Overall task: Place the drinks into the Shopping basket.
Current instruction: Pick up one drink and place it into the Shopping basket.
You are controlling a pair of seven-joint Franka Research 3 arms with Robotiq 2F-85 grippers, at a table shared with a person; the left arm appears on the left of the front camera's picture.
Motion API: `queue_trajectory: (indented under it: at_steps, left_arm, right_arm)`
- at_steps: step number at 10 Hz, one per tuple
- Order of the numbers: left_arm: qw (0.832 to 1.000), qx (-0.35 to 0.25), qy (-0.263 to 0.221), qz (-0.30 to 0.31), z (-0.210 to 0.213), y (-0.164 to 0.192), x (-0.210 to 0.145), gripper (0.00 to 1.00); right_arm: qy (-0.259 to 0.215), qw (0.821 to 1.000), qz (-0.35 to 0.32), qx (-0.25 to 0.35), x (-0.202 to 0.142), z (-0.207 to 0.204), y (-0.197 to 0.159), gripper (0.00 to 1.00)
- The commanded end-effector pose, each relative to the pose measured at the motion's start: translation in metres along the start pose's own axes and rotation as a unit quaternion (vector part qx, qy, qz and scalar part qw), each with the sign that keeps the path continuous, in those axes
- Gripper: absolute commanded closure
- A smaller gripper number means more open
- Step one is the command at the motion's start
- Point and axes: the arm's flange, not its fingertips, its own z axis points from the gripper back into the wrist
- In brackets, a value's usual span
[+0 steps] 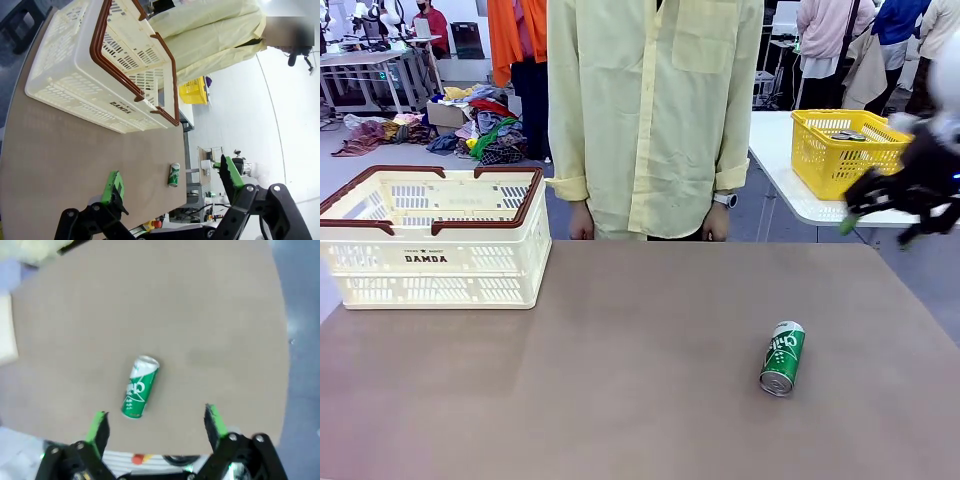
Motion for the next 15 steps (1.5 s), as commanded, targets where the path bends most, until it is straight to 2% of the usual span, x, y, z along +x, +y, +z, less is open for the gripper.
queue_trajectory:
  at_steps: [1, 3, 5, 6, 7, 13, 14, 15]
  left_arm:
    - [1.000, -0.010, -0.003, -0.008, 0.002, 0.001, 0.002, 0.00]
    - [1.000, -0.010, -0.003, -0.008, 0.002, 0.001, 0.002, 0.00]
    - [1.000, -0.010, -0.003, -0.008, 0.002, 0.001, 0.002, 0.00]
    - [1.000, -0.010, -0.003, -0.008, 0.002, 0.001, 0.002, 0.00]
    - [1.000, -0.010, -0.003, -0.008, 0.002, 0.001, 0.002, 0.00]
    - [1.000, -0.010, -0.003, -0.008, 0.002, 0.001, 0.002, 0.00]
    - [1.000, -0.010, -0.003, -0.008, 0.002, 0.001, 0.002, 0.00]
    - [1.000, -0.010, -0.003, -0.008, 0.002, 0.001, 0.002, 0.00]
  right_arm:
    - [-0.031, 0.995, 0.084, -0.054, -0.009, -0.038, 0.039, 0.00]
    - [-0.023, 0.990, 0.123, -0.065, -0.026, -0.080, 0.072, 0.00]
    - [0.030, 0.990, 0.129, -0.057, -0.043, -0.105, 0.073, 0.00]
    - [0.019, 0.992, 0.116, -0.042, -0.041, -0.101, 0.066, 0.00]
    - [0.023, 0.987, 0.150, -0.057, -0.045, -0.101, 0.082, 0.00]
    - [0.028, 0.987, 0.153, -0.049, -0.046, -0.103, 0.081, 0.00]
    - [0.027, 0.990, 0.063, -0.119, -0.052, -0.115, 0.083, 0.00]
    - [0.020, 0.985, -0.025, -0.171, -0.059, -0.124, 0.082, 0.00]
